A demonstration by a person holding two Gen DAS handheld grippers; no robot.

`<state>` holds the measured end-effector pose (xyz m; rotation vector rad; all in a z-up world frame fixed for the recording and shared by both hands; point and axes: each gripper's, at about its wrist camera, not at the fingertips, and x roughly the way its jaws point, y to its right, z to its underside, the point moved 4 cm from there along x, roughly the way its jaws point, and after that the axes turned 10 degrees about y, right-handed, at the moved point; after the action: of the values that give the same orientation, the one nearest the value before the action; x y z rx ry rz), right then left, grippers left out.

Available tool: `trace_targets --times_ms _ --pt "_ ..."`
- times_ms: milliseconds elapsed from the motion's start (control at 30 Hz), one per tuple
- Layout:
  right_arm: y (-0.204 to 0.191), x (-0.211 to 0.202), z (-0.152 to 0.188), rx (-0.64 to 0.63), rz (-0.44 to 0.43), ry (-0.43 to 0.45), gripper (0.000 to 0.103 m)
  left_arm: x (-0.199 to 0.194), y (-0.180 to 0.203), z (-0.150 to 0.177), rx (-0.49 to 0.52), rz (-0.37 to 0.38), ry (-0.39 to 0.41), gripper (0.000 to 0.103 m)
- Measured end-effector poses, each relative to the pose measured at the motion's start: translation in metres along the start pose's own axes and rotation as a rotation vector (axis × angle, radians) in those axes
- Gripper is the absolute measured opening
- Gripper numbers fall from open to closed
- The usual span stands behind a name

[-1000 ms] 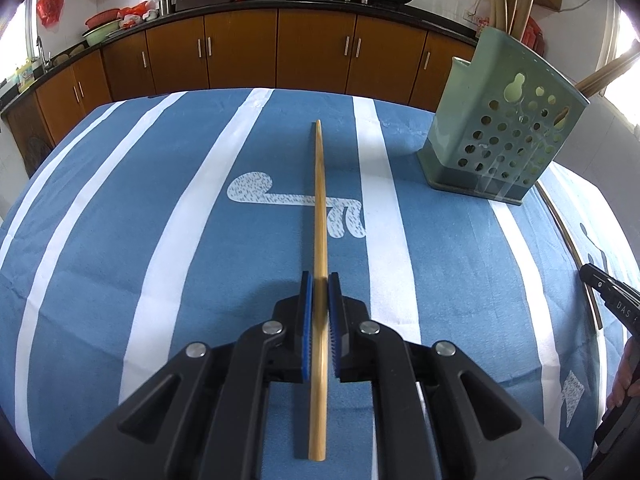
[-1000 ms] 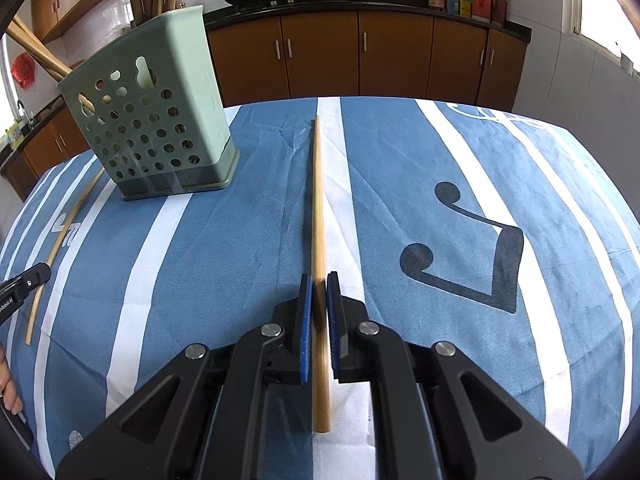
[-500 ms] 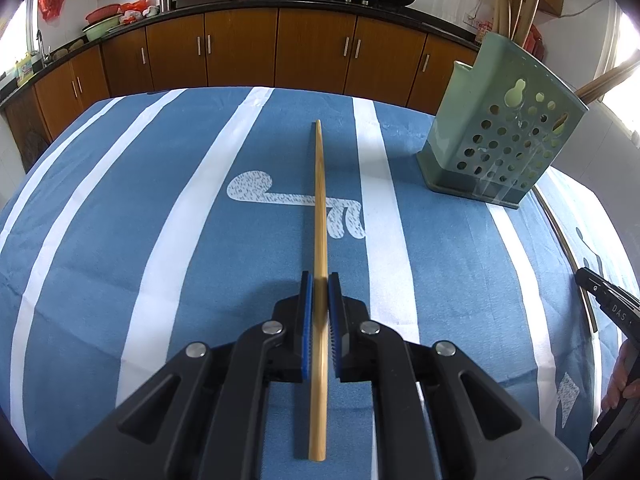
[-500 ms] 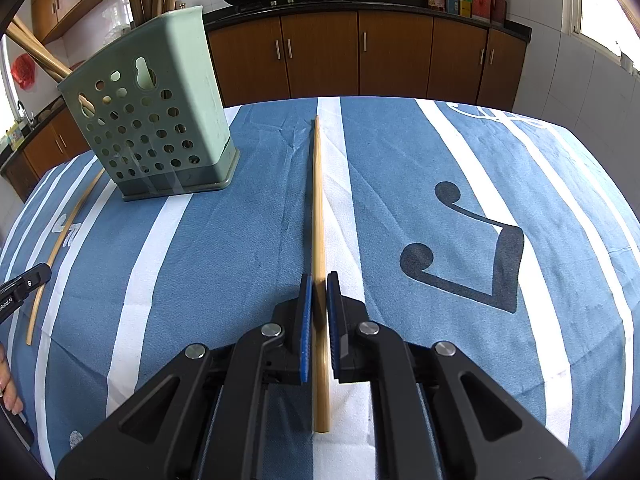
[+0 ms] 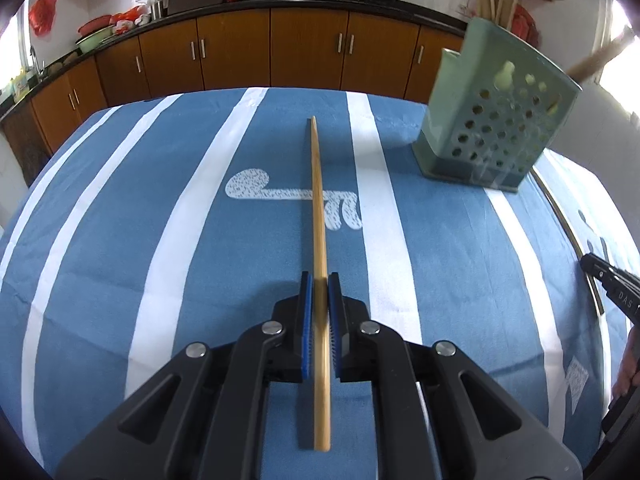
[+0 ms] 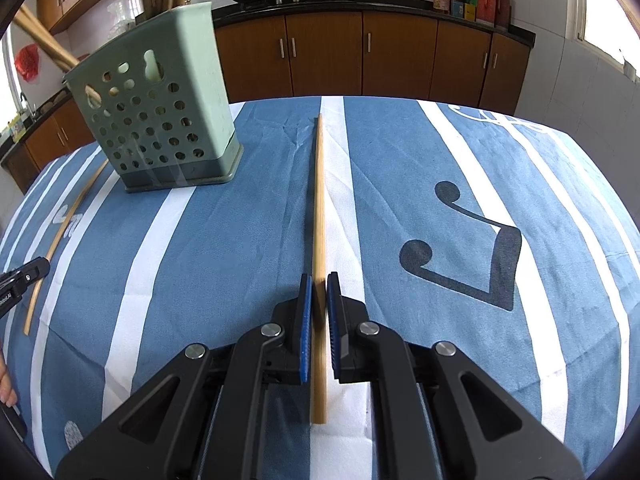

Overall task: Organize utensils
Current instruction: 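Lift both held chopsticks upright and carry them over the green holder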

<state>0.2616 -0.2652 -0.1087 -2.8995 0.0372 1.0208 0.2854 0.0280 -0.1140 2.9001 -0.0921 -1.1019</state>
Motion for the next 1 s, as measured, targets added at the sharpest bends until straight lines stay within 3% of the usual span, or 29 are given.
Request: trace_targets --times_ms 367,500,1000 --pt "0.003 -0.007 0.007 -0.003 -0.018 -0.004 0.008 -0.018 0.004 0.016 0.062 -0.007 0.0 0.009" --pt "0.009 -0.012 0.005 0.017 -0.033 -0.004 0.008 -0.019 0.0 0.011 0.035 0.002 -0.02 0.008" --pt "0.03 -0.069 -0.038 0.088 -0.046 0.18 0.008 -0.082 -0.01 -0.042 -0.014 0.021 0.179 0.008"
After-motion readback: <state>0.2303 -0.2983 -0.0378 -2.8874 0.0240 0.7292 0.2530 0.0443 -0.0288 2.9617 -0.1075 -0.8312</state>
